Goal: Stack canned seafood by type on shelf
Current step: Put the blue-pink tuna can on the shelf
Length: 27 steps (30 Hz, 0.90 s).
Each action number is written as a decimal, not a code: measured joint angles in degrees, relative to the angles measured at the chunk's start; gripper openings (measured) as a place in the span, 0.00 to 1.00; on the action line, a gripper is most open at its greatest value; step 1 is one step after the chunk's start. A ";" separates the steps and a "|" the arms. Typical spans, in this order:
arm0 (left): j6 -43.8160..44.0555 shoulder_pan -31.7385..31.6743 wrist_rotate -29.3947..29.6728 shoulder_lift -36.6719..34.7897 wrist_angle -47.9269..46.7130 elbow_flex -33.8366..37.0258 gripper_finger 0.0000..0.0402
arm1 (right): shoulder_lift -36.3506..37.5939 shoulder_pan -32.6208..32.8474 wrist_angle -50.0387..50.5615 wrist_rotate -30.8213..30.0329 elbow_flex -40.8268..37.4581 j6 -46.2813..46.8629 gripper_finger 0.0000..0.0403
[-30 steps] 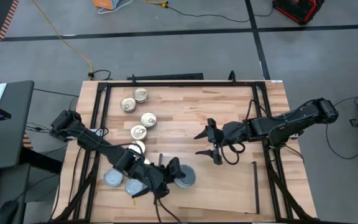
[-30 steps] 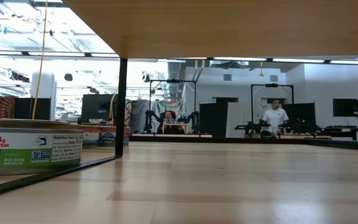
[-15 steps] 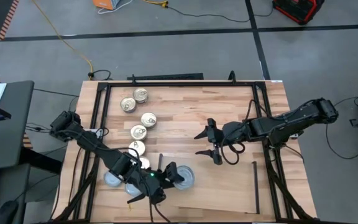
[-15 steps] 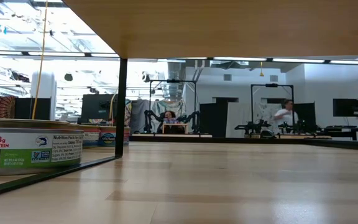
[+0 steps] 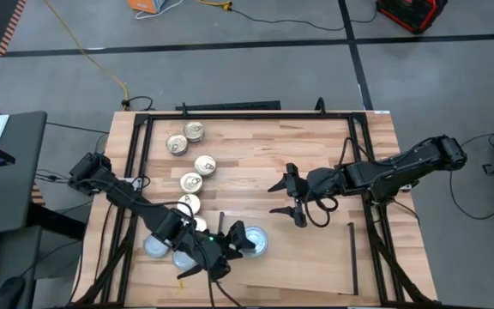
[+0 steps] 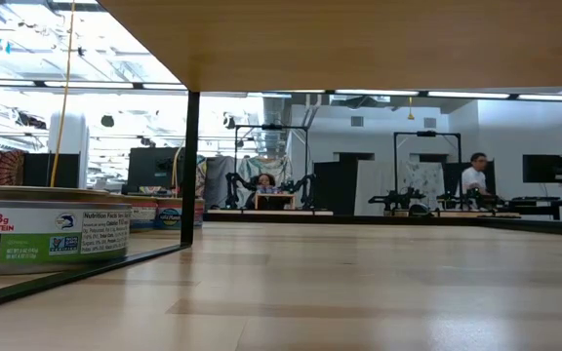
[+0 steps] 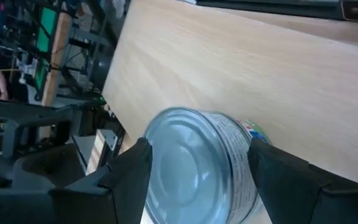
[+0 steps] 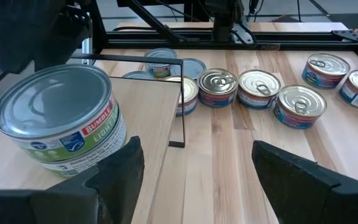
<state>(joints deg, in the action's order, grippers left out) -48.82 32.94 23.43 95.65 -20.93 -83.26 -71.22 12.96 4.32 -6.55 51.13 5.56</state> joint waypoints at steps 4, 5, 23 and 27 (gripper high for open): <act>0.35 1.32 1.56 -0.04 1.00 -0.86 0.63 | 0.00 0.01 0.00 0.01 0.00 0.00 0.80; 0.93 1.66 2.46 -0.04 0.61 -1.63 0.63 | 0.00 0.01 0.00 -0.01 0.00 0.00 0.80; 38.18 -5.92 -2.04 -21.27 -19.20 5.79 0.63 | 0.00 0.01 0.11 -0.33 -0.02 0.42 0.80; 44.17 -7.07 8.37 -31.11 -17.46 18.03 0.63 | 0.00 -0.01 0.10 -3.45 -0.02 0.19 0.80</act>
<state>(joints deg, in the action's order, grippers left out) -4.66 25.87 31.80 64.54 -38.39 -65.23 -71.22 12.95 4.42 -10.00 51.11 5.75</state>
